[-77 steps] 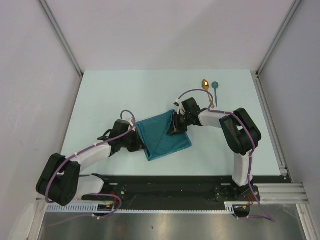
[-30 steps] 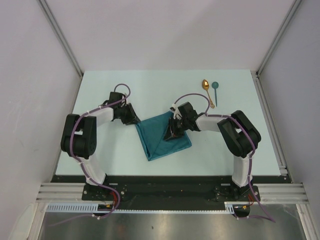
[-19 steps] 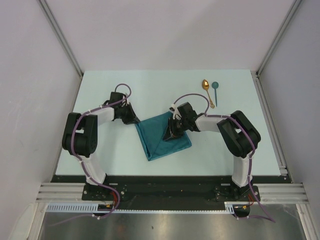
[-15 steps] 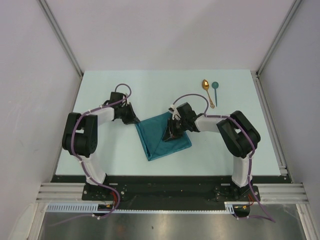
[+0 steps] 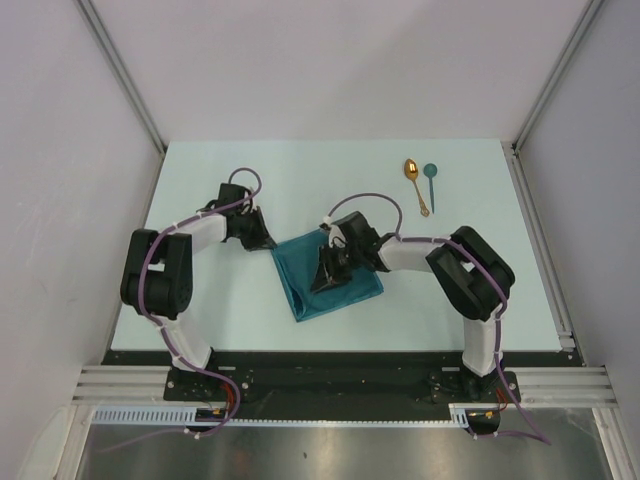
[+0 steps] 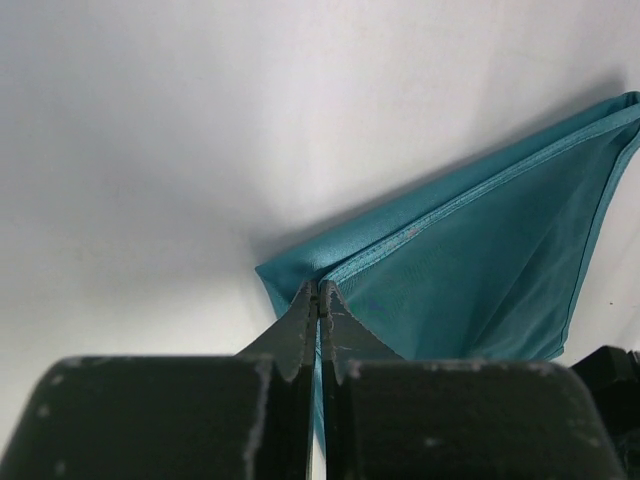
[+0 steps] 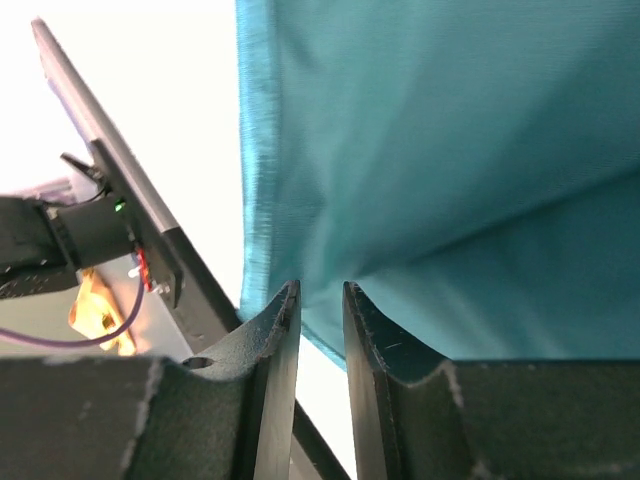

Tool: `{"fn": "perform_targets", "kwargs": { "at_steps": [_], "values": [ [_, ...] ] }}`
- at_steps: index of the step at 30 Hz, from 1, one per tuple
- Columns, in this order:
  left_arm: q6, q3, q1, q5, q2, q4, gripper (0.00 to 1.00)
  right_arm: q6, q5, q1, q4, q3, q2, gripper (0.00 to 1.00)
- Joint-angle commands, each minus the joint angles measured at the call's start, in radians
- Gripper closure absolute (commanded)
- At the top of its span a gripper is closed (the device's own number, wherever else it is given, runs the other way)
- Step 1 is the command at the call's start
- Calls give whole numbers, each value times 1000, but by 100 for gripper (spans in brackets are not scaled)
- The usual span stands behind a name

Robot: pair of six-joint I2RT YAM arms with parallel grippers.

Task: Fold the napkin into a case and place the utensils inside
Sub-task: Smooth out the upper triangle-folded napkin at the center of the board.

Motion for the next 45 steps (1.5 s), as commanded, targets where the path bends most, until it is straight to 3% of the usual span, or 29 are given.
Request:
{"fn": "perform_targets", "kwargs": {
  "at_steps": [1, 13, 27, 45],
  "values": [
    [35, 35, 11, -19, -42, -10, 100, 33, -40, 37, 63, 43, -15, 71],
    [45, 101, 29, -13, 37, -26, 100, 65, -56, 104, 88, 75, 46, 71],
    [43, 77, 29, -22, 34, -26, 100, 61, -59, 116, 73, 122, 57, 71],
    [45, 90, 29, -48, 63, -38, 100, 165, -152, 155, 289, -2, 149, 81]
  ]
}}
